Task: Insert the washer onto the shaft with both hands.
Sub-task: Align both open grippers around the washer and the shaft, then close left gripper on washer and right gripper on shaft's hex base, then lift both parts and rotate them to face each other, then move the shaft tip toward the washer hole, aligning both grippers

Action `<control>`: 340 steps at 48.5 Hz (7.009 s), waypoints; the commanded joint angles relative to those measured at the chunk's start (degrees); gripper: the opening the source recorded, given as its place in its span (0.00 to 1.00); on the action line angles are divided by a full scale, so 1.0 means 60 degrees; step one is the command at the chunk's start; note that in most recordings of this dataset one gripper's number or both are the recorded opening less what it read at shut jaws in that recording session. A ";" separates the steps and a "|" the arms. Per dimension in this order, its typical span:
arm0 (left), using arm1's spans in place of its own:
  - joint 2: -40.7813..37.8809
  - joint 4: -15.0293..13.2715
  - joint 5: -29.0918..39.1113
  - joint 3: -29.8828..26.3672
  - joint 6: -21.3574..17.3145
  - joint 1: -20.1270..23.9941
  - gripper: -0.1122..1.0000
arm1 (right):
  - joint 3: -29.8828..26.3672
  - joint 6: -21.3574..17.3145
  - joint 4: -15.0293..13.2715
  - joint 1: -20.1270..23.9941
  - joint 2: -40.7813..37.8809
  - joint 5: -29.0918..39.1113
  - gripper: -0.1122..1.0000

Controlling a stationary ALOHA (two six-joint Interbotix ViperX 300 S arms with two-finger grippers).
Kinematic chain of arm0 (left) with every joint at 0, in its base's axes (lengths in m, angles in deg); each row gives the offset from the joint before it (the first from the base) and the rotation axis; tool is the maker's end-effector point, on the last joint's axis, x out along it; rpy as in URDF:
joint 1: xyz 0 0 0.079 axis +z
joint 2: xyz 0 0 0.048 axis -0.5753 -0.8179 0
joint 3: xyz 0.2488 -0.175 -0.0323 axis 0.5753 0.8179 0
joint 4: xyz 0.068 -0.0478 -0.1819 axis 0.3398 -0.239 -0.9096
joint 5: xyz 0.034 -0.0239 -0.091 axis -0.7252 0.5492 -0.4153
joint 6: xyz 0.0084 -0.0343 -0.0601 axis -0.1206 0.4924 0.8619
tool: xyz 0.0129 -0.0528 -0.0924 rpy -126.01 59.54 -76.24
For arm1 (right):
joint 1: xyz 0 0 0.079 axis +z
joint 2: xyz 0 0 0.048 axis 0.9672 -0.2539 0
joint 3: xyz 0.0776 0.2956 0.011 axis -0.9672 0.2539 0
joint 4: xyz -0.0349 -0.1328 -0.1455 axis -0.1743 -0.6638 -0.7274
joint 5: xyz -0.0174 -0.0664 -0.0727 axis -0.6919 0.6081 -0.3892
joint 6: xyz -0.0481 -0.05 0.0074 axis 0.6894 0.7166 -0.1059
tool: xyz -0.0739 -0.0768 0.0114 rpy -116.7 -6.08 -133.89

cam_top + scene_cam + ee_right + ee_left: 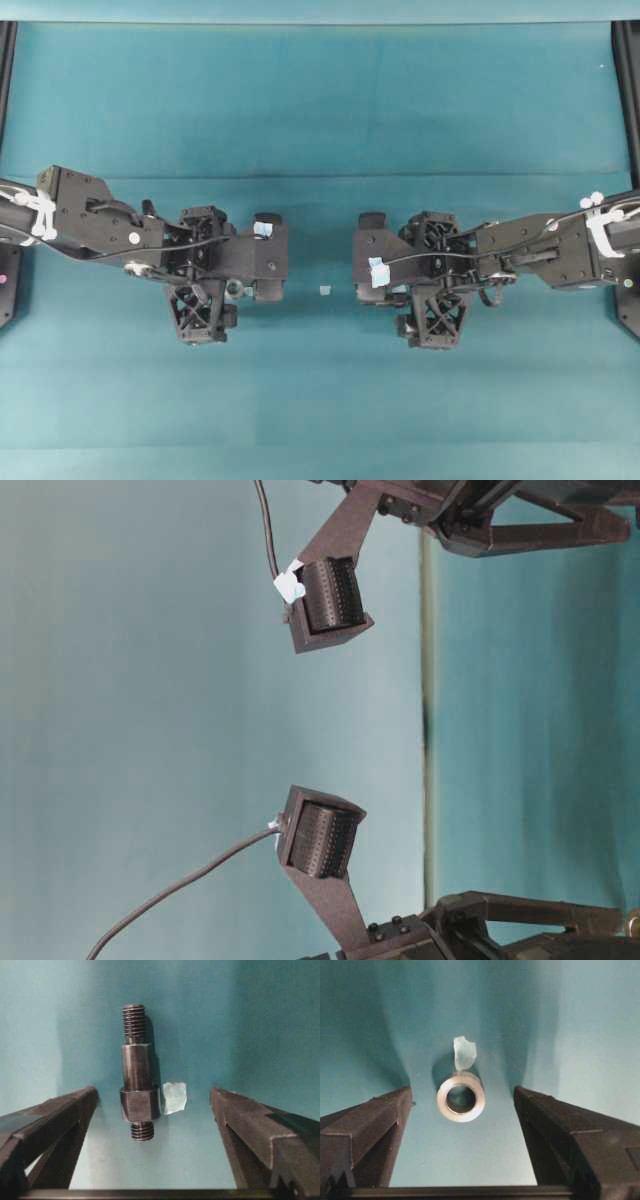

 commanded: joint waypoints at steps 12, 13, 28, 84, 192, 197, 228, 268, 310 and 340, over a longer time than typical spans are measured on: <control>0.0059 0.0015 -0.0029 -0.0146 0.0015 -0.0029 0.89 | 0.0000 -0.0044 0.0015 0.0029 -0.0029 -0.0044 0.88; 0.0059 0.0015 -0.0029 -0.0146 0.0015 -0.0029 0.89 | 0.0000 -0.0044 0.0015 0.0015 -0.0029 -0.0029 0.88; 0.0044 0.0015 -0.0029 -0.0190 0.0059 -0.0044 0.89 | 0.0059 0.0000 0.0161 0.0015 -0.0029 0.0015 0.88; 0.0059 0.0015 0.0015 -0.0278 0.0015 -0.0044 0.89 | 0.0088 0.0000 0.0352 0.0044 -0.0029 0.0205 0.87; 0.0117 0.0029 -0.0015 -0.0278 -0.0073 -0.0073 0.43 | -0.0190 0.0117 0.0322 0.0308 -0.0161 0.0645 0.10; 0.0117 0.0029 -0.0015 -0.0278 -0.0073 -0.0073 0.43 | -0.0190 0.0103 0.0322 0.0308 -0.0146 0.0630 0.10; 0.1465 0.0029 -0.1172 0.0337 -0.0073 -0.0103 0.43 | 0.0205 -0.0557 0.0337 0.0337 0.0850 -0.0806 0.10; 0.2051 0.0015 -0.4497 0.1128 0.0088 -0.0264 0.43 | 0.1860 -0.1714 0.0337 0.0674 0.1670 -0.4058 0.10; 0.1523 0.0029 -0.7397 0.1567 0.1201 -0.0381 0.43 | 0.2739 -0.1743 0.0381 0.0747 0.1846 -0.6167 0.10; 0.1436 0.0015 -0.7690 0.1479 0.1230 -0.0381 0.43 | 0.2783 -0.1729 0.0396 0.0747 0.1084 -0.7676 0.10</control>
